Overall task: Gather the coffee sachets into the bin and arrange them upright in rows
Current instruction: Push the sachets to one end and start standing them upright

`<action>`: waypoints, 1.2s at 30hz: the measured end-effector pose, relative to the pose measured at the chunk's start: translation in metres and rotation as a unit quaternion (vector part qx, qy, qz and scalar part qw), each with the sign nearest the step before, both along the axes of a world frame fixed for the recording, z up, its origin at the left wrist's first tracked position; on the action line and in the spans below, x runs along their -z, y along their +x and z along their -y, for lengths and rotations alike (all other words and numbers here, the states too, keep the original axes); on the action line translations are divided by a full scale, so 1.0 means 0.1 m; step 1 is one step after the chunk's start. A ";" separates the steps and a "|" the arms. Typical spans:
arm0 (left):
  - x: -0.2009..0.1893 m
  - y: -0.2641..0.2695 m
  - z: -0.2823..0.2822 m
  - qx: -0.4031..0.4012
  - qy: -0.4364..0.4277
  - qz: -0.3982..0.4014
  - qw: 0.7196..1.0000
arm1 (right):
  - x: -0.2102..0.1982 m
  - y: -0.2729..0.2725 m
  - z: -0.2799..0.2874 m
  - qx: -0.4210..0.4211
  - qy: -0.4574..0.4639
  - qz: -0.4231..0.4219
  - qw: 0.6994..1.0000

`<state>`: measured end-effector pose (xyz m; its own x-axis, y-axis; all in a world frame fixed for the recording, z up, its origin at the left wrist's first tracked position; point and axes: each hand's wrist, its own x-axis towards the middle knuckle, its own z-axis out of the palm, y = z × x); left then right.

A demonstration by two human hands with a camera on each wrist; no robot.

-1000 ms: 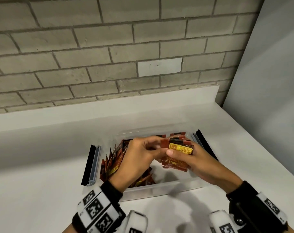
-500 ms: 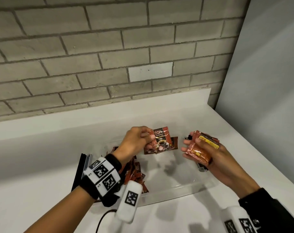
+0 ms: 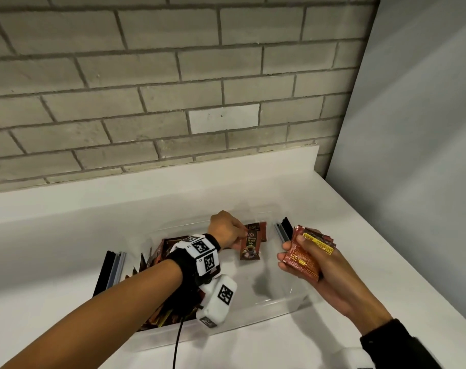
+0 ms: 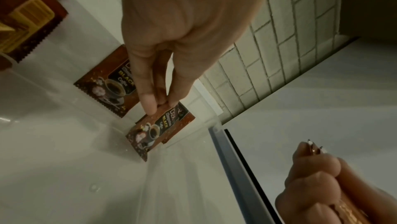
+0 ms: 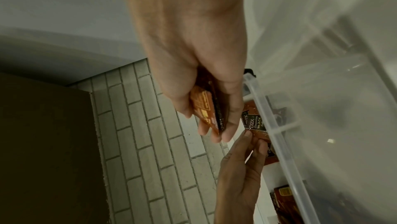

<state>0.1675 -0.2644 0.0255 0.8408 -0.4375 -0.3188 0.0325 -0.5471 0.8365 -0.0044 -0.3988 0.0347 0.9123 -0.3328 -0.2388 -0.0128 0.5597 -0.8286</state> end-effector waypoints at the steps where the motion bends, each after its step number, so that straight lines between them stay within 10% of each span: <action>1: 0.01 0.00 0.02 -0.001 0.000 0.003 1.000 | 0.00 0.00 0.00 0.000 -0.002 0.001 1.000; 25: 0.05 0.07 0.05 -0.012 0.062 0.033 0.997 | 0.02 -0.02 -0.02 0.008 0.010 0.012 1.000; 36: -0.38 -0.27 -0.15 0.112 -0.110 0.032 0.987 | 0.03 0.05 -0.11 -0.077 0.054 0.003 0.996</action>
